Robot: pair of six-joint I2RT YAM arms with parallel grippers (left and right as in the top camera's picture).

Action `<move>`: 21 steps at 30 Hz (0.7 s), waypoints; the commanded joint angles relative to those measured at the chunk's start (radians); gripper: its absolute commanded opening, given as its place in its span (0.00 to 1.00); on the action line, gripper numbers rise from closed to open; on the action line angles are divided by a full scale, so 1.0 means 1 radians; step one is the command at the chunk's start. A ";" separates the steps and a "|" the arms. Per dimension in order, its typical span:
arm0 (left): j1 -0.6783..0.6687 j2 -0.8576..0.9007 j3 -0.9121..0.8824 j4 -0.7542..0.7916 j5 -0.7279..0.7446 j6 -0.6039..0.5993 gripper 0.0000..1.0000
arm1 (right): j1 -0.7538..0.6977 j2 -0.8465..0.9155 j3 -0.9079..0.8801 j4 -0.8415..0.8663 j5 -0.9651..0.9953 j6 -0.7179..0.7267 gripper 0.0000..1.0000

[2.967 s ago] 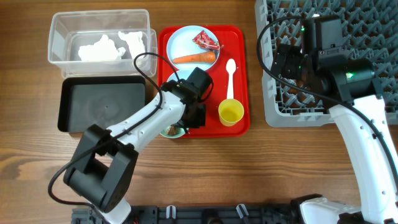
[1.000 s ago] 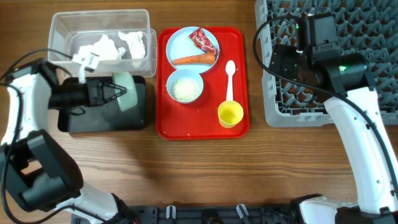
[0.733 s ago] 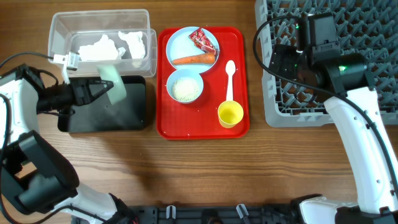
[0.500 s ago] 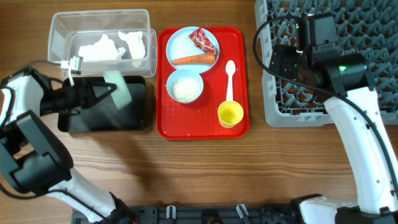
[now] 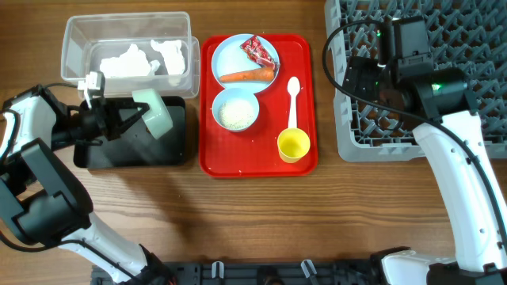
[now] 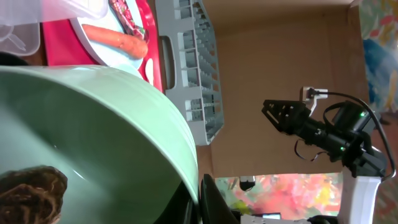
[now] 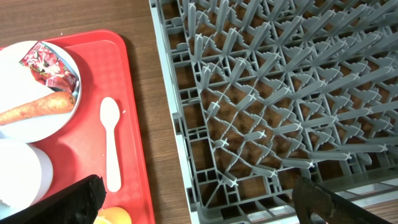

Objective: Sort waste into correct bins and load items into the dishwasher rack
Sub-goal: 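Lift the green bowl over the black tray and tip out the food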

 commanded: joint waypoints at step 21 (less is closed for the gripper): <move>-0.249 -0.133 0.229 0.076 -0.056 -0.188 0.04 | -0.003 0.011 0.003 0.007 0.018 0.004 1.00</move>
